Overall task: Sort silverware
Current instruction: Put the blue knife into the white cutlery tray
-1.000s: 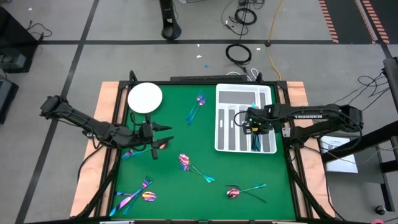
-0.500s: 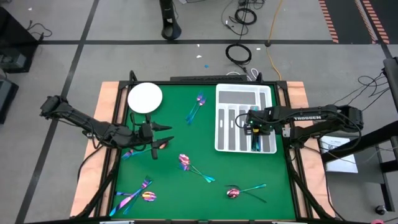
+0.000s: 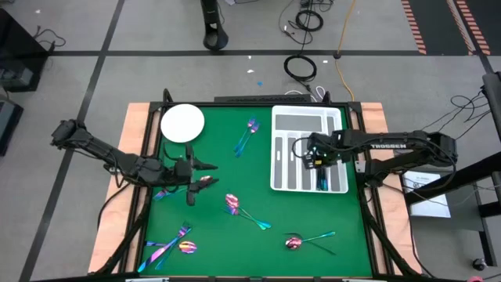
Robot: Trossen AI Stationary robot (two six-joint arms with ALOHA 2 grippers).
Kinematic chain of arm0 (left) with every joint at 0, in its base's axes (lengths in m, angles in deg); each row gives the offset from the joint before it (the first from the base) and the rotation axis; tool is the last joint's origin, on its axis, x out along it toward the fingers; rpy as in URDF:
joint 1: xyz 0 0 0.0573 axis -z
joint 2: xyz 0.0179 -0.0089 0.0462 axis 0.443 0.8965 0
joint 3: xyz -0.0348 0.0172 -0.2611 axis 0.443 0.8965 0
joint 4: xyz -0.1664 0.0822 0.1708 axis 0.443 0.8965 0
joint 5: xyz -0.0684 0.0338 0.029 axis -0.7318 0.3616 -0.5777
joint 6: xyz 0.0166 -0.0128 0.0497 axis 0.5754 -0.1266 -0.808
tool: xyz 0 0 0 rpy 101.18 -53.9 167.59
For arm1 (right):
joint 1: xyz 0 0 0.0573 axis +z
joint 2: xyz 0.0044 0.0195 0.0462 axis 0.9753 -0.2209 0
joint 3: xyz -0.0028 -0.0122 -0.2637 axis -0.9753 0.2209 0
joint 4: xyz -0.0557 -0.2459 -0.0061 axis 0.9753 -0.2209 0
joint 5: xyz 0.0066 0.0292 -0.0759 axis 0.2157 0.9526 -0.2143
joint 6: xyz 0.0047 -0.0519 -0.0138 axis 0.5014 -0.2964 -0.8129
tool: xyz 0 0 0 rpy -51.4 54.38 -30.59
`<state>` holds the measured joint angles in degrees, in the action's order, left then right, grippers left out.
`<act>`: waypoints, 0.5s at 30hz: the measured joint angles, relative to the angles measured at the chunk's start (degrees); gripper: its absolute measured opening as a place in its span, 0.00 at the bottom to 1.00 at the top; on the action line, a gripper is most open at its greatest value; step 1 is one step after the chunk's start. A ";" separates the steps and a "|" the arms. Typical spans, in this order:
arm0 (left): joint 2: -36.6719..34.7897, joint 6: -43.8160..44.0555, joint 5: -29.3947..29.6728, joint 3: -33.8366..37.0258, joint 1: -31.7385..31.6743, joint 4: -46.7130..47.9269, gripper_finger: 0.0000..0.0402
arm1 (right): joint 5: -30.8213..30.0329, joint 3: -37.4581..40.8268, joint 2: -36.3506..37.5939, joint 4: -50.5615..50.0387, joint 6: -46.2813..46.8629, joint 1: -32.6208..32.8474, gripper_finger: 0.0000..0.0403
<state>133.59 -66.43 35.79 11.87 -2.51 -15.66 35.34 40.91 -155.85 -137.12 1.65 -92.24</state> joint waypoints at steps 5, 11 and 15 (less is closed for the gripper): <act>0.00 -1.69 -1.28 -0.81 5.11 -3.22 0.47 | -6.32 -4.86 0.00 1.15 -4.78 2.06 0.32; 0.24 1.06 -0.89 -1.81 12.33 -2.37 0.47 | -16.07 -5.59 0.00 12.48 -10.37 9.27 0.32; 0.54 14.97 2.56 -2.69 16.09 8.33 0.47 | -19.93 -5.59 0.00 24.39 -15.82 14.07 0.32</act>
<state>134.13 -51.46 38.34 9.18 13.58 -7.33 15.41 35.32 -155.85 -112.73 -14.17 -78.17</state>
